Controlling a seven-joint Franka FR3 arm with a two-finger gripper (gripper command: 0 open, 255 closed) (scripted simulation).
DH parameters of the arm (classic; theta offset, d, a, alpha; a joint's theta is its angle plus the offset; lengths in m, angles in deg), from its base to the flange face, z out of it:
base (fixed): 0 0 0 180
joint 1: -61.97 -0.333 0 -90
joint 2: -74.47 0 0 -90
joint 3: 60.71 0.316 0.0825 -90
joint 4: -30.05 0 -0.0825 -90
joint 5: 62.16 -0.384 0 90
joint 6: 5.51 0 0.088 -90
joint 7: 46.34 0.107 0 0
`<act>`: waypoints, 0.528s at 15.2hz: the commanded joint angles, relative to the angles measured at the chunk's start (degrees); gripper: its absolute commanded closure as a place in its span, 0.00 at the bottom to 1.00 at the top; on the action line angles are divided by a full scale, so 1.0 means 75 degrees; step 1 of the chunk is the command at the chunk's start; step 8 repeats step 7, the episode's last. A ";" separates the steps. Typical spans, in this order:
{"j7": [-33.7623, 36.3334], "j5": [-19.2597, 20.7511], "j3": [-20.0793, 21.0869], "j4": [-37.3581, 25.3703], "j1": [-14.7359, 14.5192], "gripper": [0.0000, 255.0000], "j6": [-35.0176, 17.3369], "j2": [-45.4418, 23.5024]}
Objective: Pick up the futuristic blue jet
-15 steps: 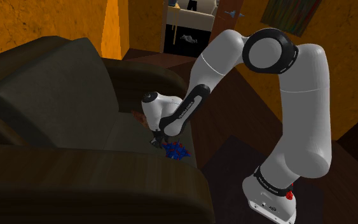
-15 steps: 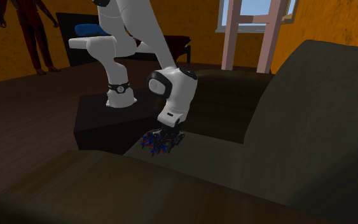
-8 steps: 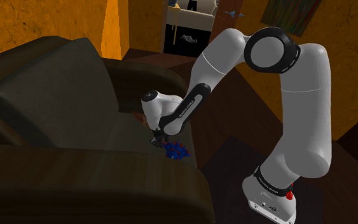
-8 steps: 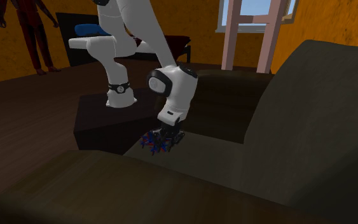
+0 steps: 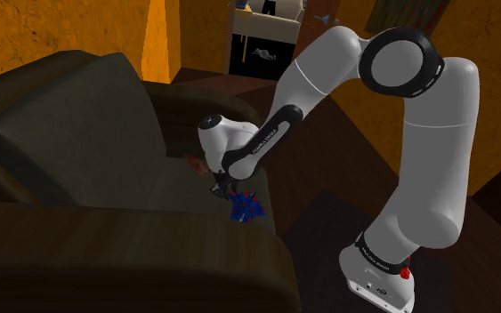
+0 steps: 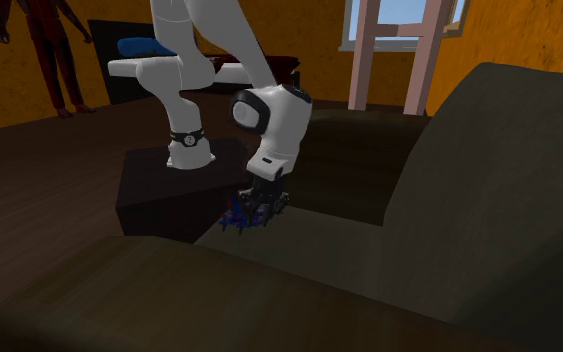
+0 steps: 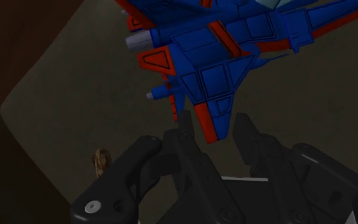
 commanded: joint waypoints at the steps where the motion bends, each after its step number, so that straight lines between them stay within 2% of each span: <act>1: -0.0087 -0.0098 0.0058 0.0067 0.0039 1.00 0.0133 0.0214; 8: -0.0274 -0.0301 0.0162 0.0116 0.0104 1.00 0.0430 0.0591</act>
